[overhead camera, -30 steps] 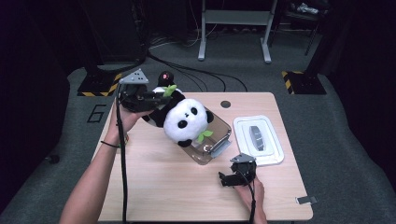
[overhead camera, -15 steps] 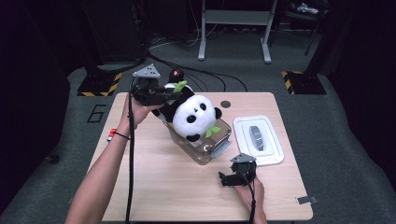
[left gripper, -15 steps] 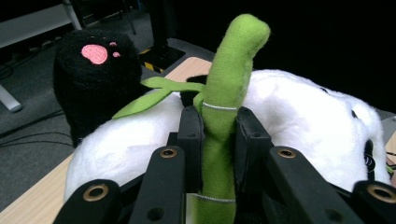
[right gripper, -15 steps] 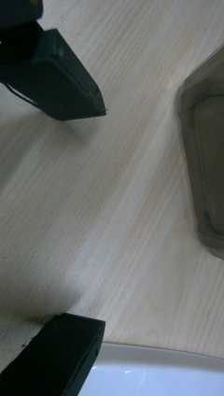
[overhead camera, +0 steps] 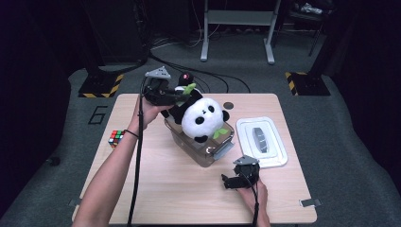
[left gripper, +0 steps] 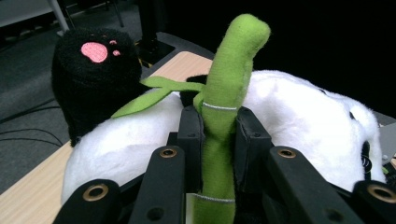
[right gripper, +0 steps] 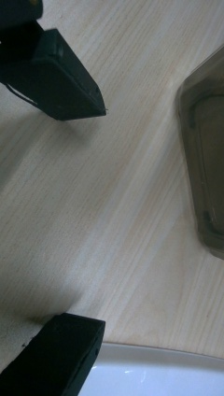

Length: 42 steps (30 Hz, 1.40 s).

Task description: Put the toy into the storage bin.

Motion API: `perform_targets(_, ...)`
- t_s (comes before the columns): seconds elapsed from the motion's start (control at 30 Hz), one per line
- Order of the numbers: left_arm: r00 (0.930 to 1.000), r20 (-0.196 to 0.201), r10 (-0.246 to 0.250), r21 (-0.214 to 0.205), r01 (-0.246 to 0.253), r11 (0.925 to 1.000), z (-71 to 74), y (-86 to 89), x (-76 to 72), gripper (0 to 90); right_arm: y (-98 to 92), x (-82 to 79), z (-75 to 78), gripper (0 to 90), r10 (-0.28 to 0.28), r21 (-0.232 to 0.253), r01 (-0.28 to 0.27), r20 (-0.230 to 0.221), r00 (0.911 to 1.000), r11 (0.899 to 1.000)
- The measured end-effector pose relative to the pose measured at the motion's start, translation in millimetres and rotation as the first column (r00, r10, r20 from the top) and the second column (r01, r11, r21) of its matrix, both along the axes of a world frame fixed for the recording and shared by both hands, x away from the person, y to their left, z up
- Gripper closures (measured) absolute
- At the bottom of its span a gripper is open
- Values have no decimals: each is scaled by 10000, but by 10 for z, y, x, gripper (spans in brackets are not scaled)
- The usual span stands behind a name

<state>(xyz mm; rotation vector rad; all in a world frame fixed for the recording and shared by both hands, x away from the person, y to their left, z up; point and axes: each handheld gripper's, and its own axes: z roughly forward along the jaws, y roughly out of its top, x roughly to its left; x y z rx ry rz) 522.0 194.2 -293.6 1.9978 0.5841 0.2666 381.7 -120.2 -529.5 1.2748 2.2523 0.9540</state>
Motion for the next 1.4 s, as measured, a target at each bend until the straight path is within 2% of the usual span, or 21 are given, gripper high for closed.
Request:
perform_targets(0.5,9992,-388,-109,-45,107,9999,-167,-79,72,753,0,-2,1,0,29,35,-29,-25,10000,10000)
perform_targets(0.77,9986,-506,-173,124,179,9998,-244,-138,103,753,0,0,0,0,-2,3,2,-8,10000,10000)
perform_targets(0.93,9971,-715,-255,254,274,9993,-325,-173,116,753,0,0,0,0,-1,3,1,-5,10000,10000)
perform_targets(1.07,9972,-705,-262,300,283,9991,-362,-206,117,752,0,0,0,0,1,3,-1,-4,10000,10000)
perform_targets(1.17,9964,-816,-216,275,239,9993,-396,-218,139,752,0,0,0,0,-2,2,2,-3,10000,10000)
perform_targets(1.3,9953,-944,-219,494,266,9984,-435,-242,156,752,0,0,0,0,6,1,-6,2,10000,10000)
perform_targets(1.4,9941,-1058,-254,504,308,9983,-463,-259,168,752,0,0,0,0,3,3,-3,2,10000,10000)
